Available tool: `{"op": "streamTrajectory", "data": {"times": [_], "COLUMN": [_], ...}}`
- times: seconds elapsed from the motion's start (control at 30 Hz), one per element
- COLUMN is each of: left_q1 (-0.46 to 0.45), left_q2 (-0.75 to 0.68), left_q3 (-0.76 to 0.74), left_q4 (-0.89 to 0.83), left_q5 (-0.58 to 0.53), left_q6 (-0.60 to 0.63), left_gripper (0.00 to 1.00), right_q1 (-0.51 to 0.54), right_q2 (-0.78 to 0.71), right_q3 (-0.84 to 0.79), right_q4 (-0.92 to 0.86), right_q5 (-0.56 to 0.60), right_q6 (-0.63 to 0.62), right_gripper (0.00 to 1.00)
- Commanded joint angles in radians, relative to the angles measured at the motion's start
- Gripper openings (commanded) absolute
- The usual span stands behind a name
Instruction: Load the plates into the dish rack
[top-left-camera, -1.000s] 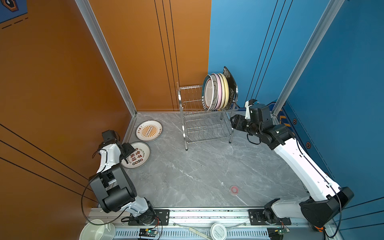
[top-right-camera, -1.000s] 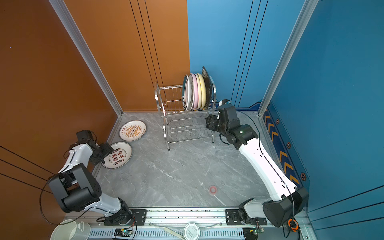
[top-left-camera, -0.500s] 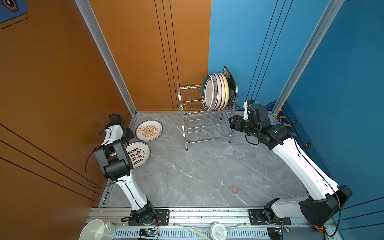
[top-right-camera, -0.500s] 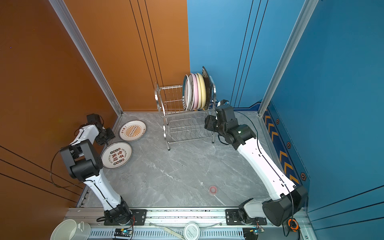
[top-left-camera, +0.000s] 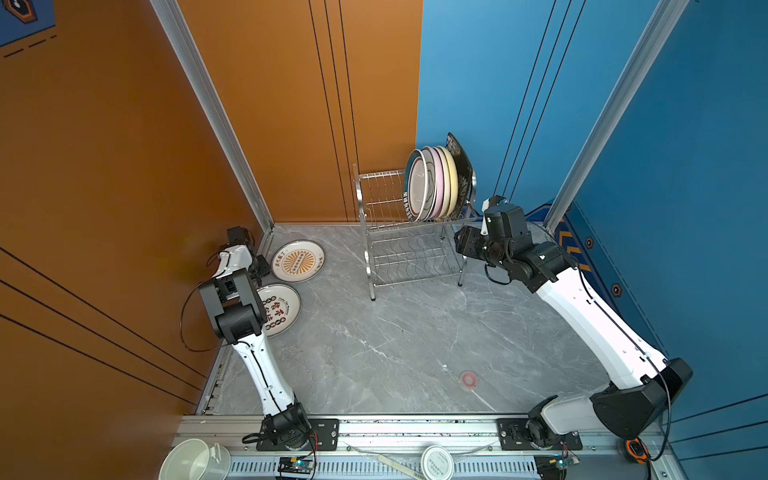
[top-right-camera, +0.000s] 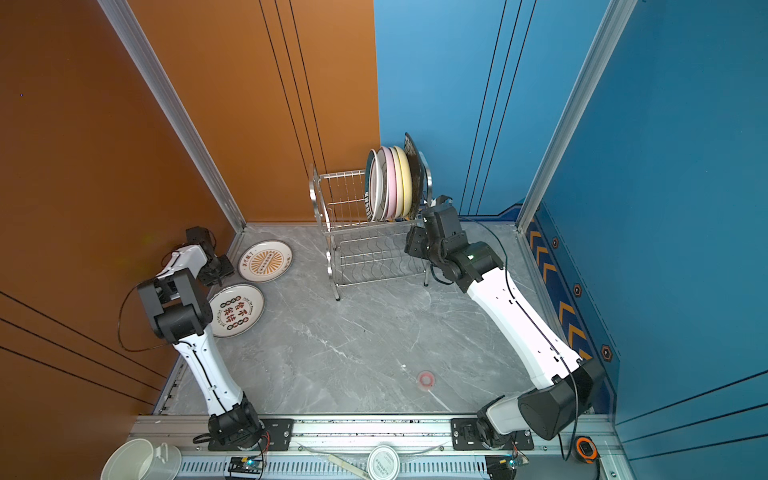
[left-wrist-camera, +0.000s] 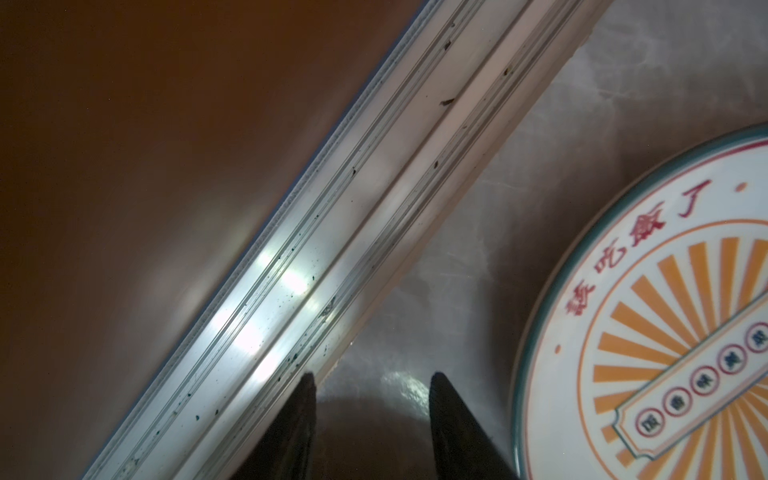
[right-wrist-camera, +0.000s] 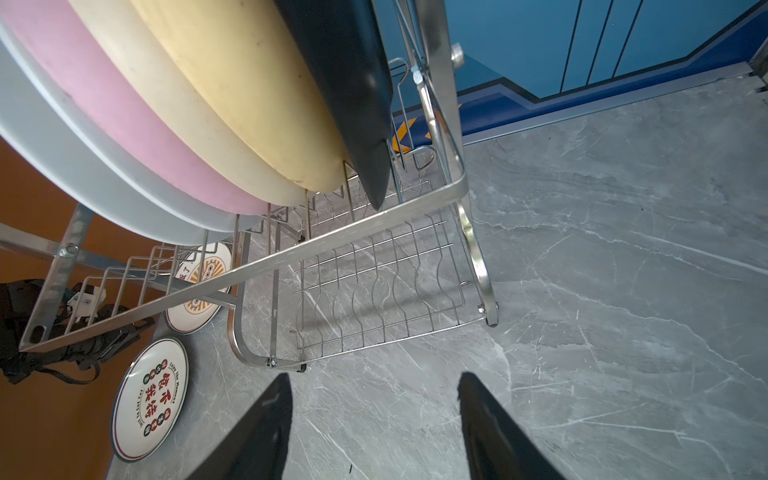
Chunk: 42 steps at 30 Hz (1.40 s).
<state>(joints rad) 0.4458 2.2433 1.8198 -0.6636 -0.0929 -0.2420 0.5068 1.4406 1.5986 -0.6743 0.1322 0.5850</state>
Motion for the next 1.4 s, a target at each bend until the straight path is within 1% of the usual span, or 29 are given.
{"op": "streamTrajectory", "data": {"times": [0.0, 0.2, 0.43, 0.67, 0.83, 0.97, 1.03, 1.07, 1.13, 1.17, 1.23, 1.27, 1.37], "left_q1": [0.005, 0.011, 0.010, -0.004, -0.040, -0.061, -0.060, -0.051, -0.020, 0.002, 0.053, 0.083, 0.131], "left_q2": [0.034, 0.034, -0.057, -0.198, -0.311, -0.407, -0.463, -0.496, -0.567, -0.610, -0.691, -0.730, -0.816], "left_q3": [0.039, 0.021, -0.117, -0.314, -0.478, -0.617, -0.677, -0.703, -0.746, -0.765, -0.819, -0.846, -0.916], "left_q4": [-0.059, -0.123, -0.123, -0.122, -0.124, -0.123, -0.116, -0.116, -0.110, -0.110, -0.110, -0.110, -0.111], "left_q5": [-0.030, -0.017, 0.030, 0.095, 0.131, 0.180, 0.179, 0.176, 0.192, 0.209, 0.263, 0.293, 0.335], "left_q6": [0.020, 0.024, 0.011, -0.015, -0.029, -0.064, -0.077, -0.080, -0.084, -0.089, -0.109, -0.121, -0.143], "left_gripper": [0.46, 0.45, 0.45, 0.46, 0.46, 0.46, 0.48, 0.52, 0.67, 0.76, 0.90, 0.94, 0.98], "right_q1": [0.004, -0.004, -0.020, -0.031, -0.037, -0.043, -0.049, -0.052, -0.059, -0.064, -0.075, -0.080, -0.089], "right_q2": [0.014, 0.021, 0.001, -0.036, -0.064, -0.092, -0.101, -0.107, -0.121, -0.128, -0.141, -0.147, -0.155], "right_q3": [0.033, 0.038, 0.015, -0.038, -0.074, -0.111, -0.127, -0.134, -0.147, -0.157, -0.175, -0.185, -0.206], "right_q4": [-0.037, -0.036, -0.023, 0.008, 0.025, 0.037, 0.039, 0.039, 0.039, 0.039, 0.039, 0.039, 0.043], "right_q5": [0.021, 0.006, -0.017, -0.042, -0.060, -0.077, -0.088, -0.097, -0.115, -0.127, -0.146, -0.155, -0.182], "right_q6": [0.012, 0.003, -0.008, -0.007, -0.007, -0.005, -0.004, -0.004, -0.005, -0.006, -0.007, -0.007, -0.008], "right_gripper": [0.64, 0.64, 0.64, 0.65, 0.65, 0.65, 0.65, 0.65, 0.65, 0.65, 0.65, 0.65, 0.65]}}
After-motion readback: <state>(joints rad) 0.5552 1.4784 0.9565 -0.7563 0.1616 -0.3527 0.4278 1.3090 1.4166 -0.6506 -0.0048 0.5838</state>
